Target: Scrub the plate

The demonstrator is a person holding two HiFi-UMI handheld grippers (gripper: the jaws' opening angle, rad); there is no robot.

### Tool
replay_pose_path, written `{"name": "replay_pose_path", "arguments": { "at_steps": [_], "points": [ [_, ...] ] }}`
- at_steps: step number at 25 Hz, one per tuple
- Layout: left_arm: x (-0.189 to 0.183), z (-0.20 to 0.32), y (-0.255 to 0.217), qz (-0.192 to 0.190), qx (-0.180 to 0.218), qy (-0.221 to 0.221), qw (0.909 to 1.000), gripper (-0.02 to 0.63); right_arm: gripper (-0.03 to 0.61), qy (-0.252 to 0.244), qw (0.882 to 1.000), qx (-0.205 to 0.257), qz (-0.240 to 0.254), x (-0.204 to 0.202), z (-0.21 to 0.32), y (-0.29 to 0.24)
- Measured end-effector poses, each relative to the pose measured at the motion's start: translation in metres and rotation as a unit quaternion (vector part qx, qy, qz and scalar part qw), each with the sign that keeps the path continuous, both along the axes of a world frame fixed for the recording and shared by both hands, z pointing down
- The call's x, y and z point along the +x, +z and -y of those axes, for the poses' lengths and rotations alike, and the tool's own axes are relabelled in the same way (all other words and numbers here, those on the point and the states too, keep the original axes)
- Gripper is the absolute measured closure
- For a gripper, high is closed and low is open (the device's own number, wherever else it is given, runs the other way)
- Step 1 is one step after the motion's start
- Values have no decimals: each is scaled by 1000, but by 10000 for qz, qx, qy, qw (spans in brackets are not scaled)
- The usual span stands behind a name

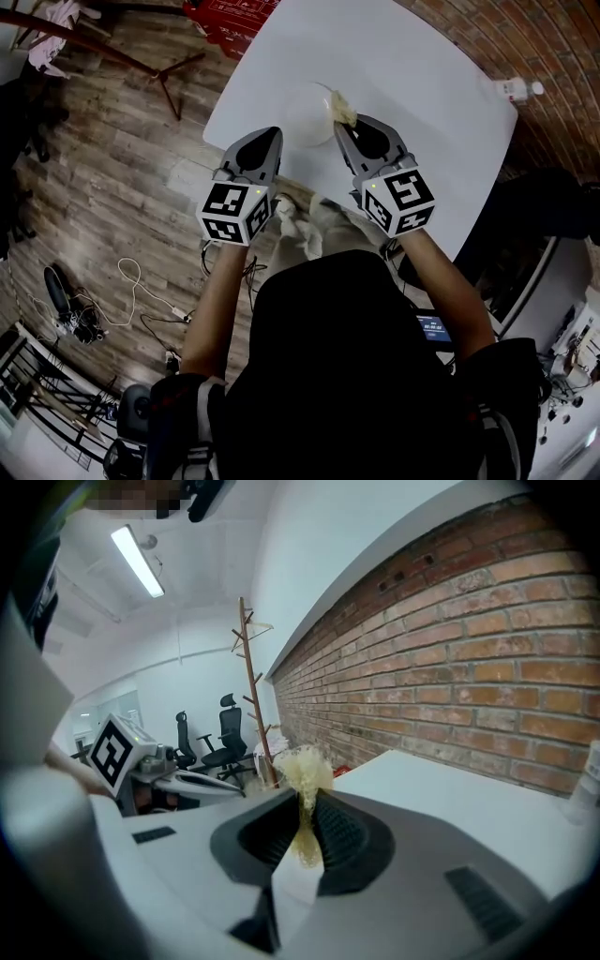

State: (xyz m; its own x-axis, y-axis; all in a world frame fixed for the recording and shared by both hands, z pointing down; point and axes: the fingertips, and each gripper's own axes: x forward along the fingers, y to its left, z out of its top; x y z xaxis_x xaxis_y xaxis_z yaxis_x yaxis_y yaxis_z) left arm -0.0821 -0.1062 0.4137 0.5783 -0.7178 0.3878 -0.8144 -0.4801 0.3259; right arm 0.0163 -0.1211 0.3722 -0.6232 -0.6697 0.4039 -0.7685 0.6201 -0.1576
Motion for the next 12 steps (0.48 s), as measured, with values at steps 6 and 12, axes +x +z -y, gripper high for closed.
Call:
{"name": "replay_pose_path", "arguments": {
  "at_steps": [6, 12],
  "points": [
    [7, 9, 24, 207, -71, 62, 9997, 595, 525, -74, 9999, -23, -151, 2, 2, 23],
    [15, 18, 42, 526, -100, 194, 9984, 595, 525, -7, 9997, -116, -213, 9, 5, 43]
  ]
}}
